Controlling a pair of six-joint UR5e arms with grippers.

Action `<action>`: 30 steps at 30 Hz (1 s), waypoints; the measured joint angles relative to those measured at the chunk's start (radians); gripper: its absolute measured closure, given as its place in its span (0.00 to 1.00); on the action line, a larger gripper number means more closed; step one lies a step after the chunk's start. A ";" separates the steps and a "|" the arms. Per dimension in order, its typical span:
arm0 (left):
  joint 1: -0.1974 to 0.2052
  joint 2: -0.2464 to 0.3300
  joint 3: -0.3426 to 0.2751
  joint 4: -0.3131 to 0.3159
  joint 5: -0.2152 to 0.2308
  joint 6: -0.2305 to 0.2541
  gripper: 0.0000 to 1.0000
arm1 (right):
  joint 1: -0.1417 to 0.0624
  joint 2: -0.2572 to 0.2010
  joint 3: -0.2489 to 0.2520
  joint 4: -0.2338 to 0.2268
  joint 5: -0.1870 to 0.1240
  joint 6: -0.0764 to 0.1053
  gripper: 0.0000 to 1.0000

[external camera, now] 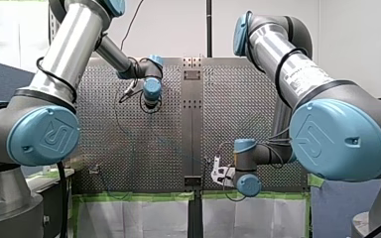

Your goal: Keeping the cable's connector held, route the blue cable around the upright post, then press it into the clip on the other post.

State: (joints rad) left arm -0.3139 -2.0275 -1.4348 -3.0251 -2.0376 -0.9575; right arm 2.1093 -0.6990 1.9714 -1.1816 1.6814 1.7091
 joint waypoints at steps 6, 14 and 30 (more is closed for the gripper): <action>0.012 -0.002 0.000 -0.001 0.010 0.045 0.01 | 0.001 0.000 0.000 0.000 0.000 0.000 1.00; 0.023 -0.004 0.000 -0.010 0.036 0.080 0.01 | 0.001 0.000 0.000 0.002 0.000 -0.002 1.00; 0.011 -0.103 -0.001 -0.058 -0.013 0.101 0.01 | 0.002 0.000 0.000 0.005 0.000 -0.004 1.00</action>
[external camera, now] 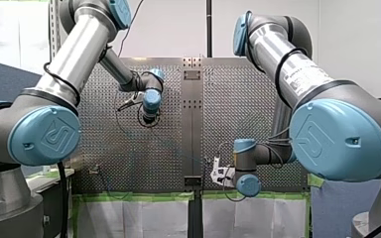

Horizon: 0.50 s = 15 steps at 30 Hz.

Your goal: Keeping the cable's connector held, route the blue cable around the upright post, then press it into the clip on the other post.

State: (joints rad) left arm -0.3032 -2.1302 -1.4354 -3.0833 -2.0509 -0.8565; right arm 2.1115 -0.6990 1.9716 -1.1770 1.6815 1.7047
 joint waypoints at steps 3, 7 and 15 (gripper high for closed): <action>-0.001 -0.007 0.000 -0.001 -0.017 -0.011 0.01 | 0.000 0.000 0.000 0.000 0.000 0.000 1.00; -0.004 -0.019 0.000 -0.007 -0.025 -0.028 0.01 | 0.000 0.000 0.000 0.000 0.000 0.000 1.00; -0.013 -0.046 0.000 -0.018 -0.021 -0.070 0.01 | 0.000 0.000 0.000 0.000 0.000 0.000 1.00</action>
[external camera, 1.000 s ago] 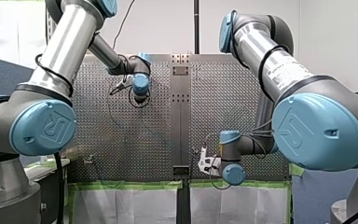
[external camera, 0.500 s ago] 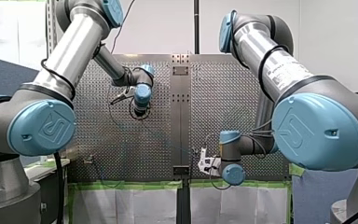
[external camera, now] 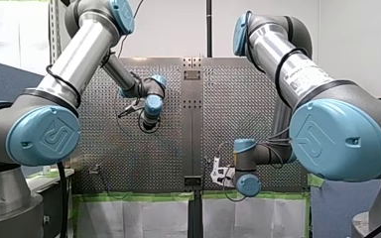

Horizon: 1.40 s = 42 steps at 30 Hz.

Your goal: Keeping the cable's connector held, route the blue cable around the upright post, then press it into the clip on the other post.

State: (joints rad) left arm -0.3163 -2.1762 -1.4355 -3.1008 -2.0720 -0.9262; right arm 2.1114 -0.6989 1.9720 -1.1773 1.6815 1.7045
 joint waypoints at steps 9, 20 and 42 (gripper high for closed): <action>-0.021 -0.050 0.000 0.004 0.035 -0.057 0.01 | 0.000 0.000 0.000 -0.003 0.000 0.000 1.00; -0.054 -0.101 0.000 0.039 0.095 -0.148 0.01 | 0.001 0.000 0.000 -0.008 -0.003 -0.001 1.00; -0.073 -0.105 0.000 0.060 0.052 -0.344 0.01 | 0.015 0.000 0.000 -0.040 -0.060 -0.003 1.00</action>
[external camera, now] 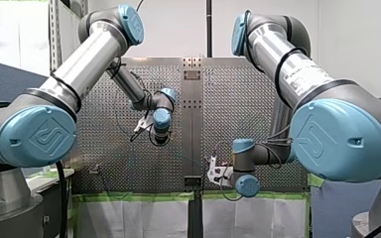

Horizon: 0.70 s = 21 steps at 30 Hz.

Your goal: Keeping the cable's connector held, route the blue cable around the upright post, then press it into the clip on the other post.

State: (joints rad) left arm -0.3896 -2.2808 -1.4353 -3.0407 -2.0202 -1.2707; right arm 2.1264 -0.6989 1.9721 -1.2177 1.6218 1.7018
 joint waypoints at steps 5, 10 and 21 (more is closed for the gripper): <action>-0.005 -0.027 0.000 0.006 0.013 -0.039 0.01 | 0.002 0.000 0.000 -0.006 -0.012 0.000 1.00; -0.015 -0.055 0.000 0.035 0.044 -0.075 0.01 | 0.002 0.000 0.000 -0.008 -0.019 0.000 1.00; -0.045 -0.104 0.000 0.078 0.113 -0.119 0.01 | 0.003 0.000 0.000 -0.001 -0.035 -0.003 1.00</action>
State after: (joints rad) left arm -0.4345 -2.3845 -1.4353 -2.9628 -1.9071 -1.3900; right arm 2.1296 -0.6989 1.9720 -1.2183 1.5867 1.6988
